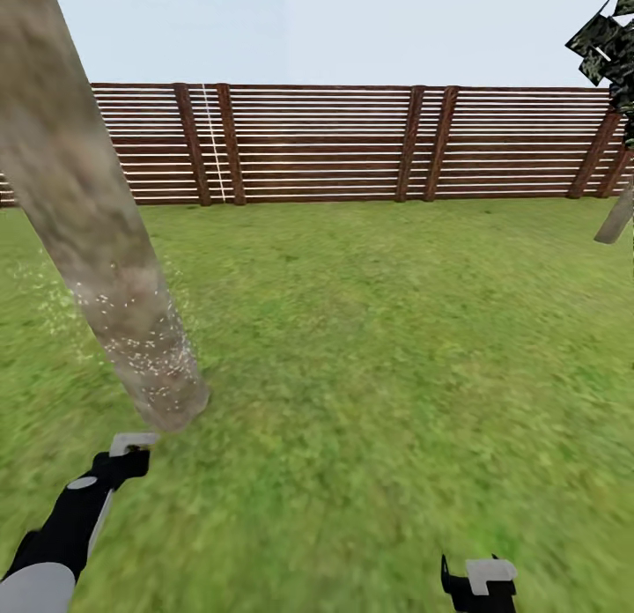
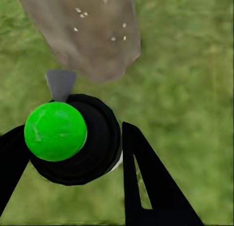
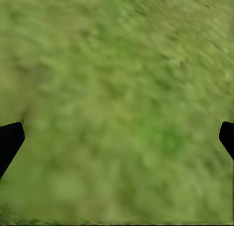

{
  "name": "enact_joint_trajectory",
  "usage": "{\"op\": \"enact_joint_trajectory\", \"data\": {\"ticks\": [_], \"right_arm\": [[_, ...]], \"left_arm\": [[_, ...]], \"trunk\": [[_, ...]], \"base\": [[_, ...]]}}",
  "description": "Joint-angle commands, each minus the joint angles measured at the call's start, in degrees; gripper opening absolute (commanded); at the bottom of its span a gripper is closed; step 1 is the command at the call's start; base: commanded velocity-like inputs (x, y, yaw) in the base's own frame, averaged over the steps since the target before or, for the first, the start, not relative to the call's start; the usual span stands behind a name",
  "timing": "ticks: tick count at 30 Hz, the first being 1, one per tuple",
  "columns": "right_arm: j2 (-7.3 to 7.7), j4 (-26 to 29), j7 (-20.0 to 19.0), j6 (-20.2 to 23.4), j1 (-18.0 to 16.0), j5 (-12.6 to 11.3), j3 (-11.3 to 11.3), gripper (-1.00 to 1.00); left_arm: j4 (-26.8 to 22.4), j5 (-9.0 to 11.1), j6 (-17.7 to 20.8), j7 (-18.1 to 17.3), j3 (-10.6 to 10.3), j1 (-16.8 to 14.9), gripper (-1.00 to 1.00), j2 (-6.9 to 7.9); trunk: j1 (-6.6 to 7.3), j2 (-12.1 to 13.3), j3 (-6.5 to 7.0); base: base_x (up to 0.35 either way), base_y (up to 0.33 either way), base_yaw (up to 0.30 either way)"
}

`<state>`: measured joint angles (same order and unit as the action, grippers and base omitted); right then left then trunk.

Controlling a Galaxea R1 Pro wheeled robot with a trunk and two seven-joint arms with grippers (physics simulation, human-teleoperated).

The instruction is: In the garden, pick up the pesticide atomizer on the floor and spray pesticide onto both trees until each tree trunk is fully covered.

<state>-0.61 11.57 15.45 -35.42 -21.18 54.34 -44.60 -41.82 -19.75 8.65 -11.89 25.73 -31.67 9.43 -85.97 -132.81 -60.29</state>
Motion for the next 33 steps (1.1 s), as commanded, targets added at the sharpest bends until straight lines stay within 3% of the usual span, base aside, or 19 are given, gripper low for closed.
{"op": "enact_joint_trajectory", "data": {"ticks": [1,2,3,5,6,7,8,9,13,15,17,19,22,23,27,28,29,32,33], "right_arm": [[-0.05,-0.02,-0.13,0.05,0.0,0.07,0.77,1.0],[-0.07,-0.01,-0.29,0.1,0.0,0.11,1.95,1.0],[-0.12,0.07,-0.66,0.2,0.0,0.11,5.0,1.0],[-0.43,0.29,-3.81,1.05,-0.07,0.0,14.81,1.0],[-0.53,0.34,-5.36,1.88,-0.24,-0.01,16.16,1.0],[-0.66,0.79,-10.83,5.29,-1.97,-0.07,17.64,1.0],[-0.73,1.46,-15.78,7.54,-3.79,-0.09,18.15,1.0],[-0.77,2.96,-25.75,9.94,-6.61,-0.13,18.5,1.0],[-0.73,9.37,-51.9,11.36,-10.98,-0.27,18.66,1.0],[-0.8,12.79,-58.93,11.44,-11.63,-0.29,18.67,1.0],[-1.02,13.99,-61.01,11.36,-11.83,-0.29,18.73,1.0],[-1.19,14.13,-61.26,11.34,-11.86,-0.29,18.76,1.0],[-3.48,14.1,-61.47,11.4,-11.86,-0.11,22.5,1.0],[-4.13,14.09,-61.4,11.38,-11.86,-0.17,23.94,-1.0],[-5.18,13.64,-61.69,11.36,-11.86,-0.17,25.69,-1.0],[-5.79,13.62,-61.77,11.35,-11.86,-0.14,25.74,-1.0],[-7.52,13.72,-61.83,11.34,-11.86,-0.06,26.39,-1.0],[-9.31,14.13,-61.79,11.34,-11.86,-0.31,33.43,-1.0],[-9.38,14.44,-61.77,11.34,-11.86,-0.35,34.27,-1.0]], "left_arm": [[0.6,-1.17,-0.52,-6.29,-0.03,0.28,-1.0,1.24],[1.16,-2.26,-0.73,-10.03,-0.05,0.37,-1.0,2.26],[1.83,-3.77,-1.58,-13.72,-0.06,0.42,-1.0,3.23],[5.28,-12.47,-8.83,-21.21,-0.07,0.43,-1.0,4.3],[5.94,-14.82,-9.83,-22.35,-0.07,0.41,-1.0,4.33],[6.72,-19.29,-10.93,-24.1,-0.14,0.4,-1.0,4.33],[6.99,-21.64,-11.32,-25.47,-0.21,0.39,-1.0,4.31],[7.17,-24.86,-11.59,-29.44,-1.45,0.39,-1.0,4.32],[7.19,-27.8,-11.67,-35.21,-8.01,0.33,-1.0,4.27],[7.19,-28.1,-11.51,-35.56,-10.86,0.31,-1.0,3.97],[7.19,-28.13,-11.34,-35.52,-13.95,0.3,-1.0,3.68],[7.19,-28.16,-11.04,-35.45,-14.32,0.21,-1.0,2.98],[7.22,-30.1,-10.82,-35.3,-16.17,0.21,-1.0,0.92],[7.21,-30.96,-10.75,-35.22,-17.25,0.21,-1.0,0.13],[7.2,-32.34,-10.67,-35.22,-19.02,0.13,-1.0,-1.7],[7.19,-32.7,-10.64,-35.28,-19.71,0.08,-1.0,-2.13],[7.19,-34.19,-9.72,-35.36,-22.09,0.07,-1.0,-2.62],[7.19,-35.1,-7.39,-35.47,-23.86,0.1,-1.0,-3.77],[7.19,-35.24,-7.22,-35.48,-24.02,0.11,-1.0,-4.24]], "trunk": [[0.0,0.0,0.0],[0.0,0.0,0.0],[0.0,0.0,0.0],[0.0,0.0,0.0],[0.0,0.0,0.0],[0.0,0.0,0.0],[0.0,0.0,0.0],[0.0,0.0,0.0],[0.0,0.0,0.0],[0.0,0.0,0.0],[0.0,0.0,0.0],[0.0,0.0,0.0],[0.0,0.0,0.0],[0.0,0.0,0.0],[0.0,0.0,0.0],[0.0,0.0,0.0],[0.0,0.0,0.0],[0.0,0.0,0.0],[0.0,0.0,0.0]], "base": [[-0.343,0.0,0.0],[-0.343,0.0,0.0],[-0.343,0.0,0.0],[-0.343,0.0,0.0],[-0.343,0.0,0.0],[-0.343,0.0,0.0],[-0.343,0.0,0.0],[-0.343,0.0,0.0],[-0.304,0.0,0.0],[-0.078,0.0,0.0],[-0.017,0.0,0.0],[-0.003,0.0,0.0],[0.0,0.0,0.0],[0.0,0.0,0.0],[0.0,0.0,0.0],[0.0,0.0,0.0],[0.0,0.0,0.0],[0.0,0.0,0.0],[0.0,0.0,0.0]]}}
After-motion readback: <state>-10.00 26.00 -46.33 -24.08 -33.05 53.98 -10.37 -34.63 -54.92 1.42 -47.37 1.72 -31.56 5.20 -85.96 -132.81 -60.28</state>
